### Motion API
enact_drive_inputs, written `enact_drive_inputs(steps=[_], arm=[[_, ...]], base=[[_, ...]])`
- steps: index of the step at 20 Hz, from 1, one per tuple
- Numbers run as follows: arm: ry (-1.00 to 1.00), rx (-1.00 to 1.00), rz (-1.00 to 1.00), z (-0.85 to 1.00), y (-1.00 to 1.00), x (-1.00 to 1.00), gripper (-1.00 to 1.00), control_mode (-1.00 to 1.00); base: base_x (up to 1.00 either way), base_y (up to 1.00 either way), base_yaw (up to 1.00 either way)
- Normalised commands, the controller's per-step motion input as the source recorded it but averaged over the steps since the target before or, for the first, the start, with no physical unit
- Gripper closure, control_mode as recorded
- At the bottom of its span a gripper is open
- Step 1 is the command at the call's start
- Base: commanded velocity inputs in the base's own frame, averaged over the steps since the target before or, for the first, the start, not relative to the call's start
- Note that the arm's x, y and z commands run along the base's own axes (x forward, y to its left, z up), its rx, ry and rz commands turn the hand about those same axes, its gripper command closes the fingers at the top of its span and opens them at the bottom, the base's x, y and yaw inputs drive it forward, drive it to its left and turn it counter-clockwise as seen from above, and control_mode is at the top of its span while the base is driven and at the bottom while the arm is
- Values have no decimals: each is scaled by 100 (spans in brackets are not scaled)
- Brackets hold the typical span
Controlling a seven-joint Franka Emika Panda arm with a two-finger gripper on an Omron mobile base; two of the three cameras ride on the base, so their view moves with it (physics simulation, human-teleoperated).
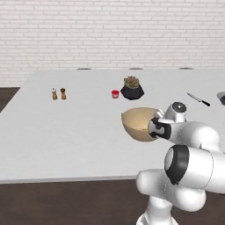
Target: Open the cabinet, pick up the bread from the cabinet and place it in the basket. Then move the basket to the dining counter.
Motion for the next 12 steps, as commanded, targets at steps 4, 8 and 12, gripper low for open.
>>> enact_drive_inputs(steps=[4,8,12], arm=[[0,-2,0,-32,2,0,100,-100],[0,0,0,-4,10,0,-100,-100],[0,0,0,39,8,-11,-100,-100]], base=[[0,0,0],[0,0,0],[0,0,0]])
